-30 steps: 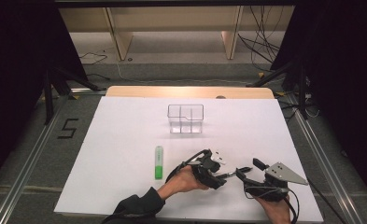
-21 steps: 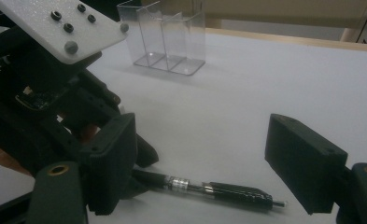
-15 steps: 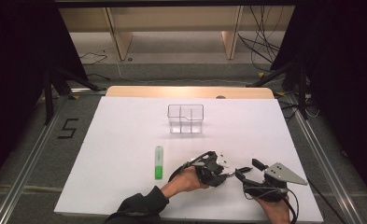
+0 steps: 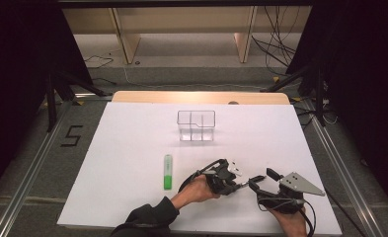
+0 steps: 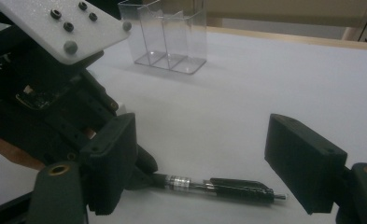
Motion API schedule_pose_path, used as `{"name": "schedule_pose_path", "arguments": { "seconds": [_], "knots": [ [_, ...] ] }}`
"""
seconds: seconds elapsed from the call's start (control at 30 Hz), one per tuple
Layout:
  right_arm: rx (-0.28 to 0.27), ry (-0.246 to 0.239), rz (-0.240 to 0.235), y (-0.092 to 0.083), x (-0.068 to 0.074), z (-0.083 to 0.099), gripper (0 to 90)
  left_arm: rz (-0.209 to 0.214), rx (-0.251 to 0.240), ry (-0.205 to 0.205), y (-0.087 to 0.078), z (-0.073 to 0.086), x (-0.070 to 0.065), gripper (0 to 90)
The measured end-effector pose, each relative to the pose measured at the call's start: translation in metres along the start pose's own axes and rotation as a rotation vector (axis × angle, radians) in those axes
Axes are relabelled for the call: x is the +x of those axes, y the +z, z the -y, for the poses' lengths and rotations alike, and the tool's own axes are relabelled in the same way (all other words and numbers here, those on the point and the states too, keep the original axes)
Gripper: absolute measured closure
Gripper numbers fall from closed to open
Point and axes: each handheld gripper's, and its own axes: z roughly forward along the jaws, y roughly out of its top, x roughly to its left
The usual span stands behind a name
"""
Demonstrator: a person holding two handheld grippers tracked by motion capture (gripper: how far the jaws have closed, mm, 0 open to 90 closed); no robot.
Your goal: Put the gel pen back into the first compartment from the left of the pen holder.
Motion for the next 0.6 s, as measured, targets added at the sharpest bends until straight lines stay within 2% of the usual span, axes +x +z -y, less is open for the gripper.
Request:
{"name": "schedule_pose_path", "arguments": {
  "seconds": [0.23, 0.6],
  "knots": [
    [0.001, -0.001, 0.000, 0.000, 0.000, 0.000, 26.2, 0.031, -0.033, -0.023, -0.012, -0.002, 0.008, 80.2],
    [0.000, -0.004, -0.002, 0.000, 0.001, 0.000, 26.2, 0.032, -0.061, -0.031, -0.034, -0.005, 0.016, 80.3]
  ]
}}
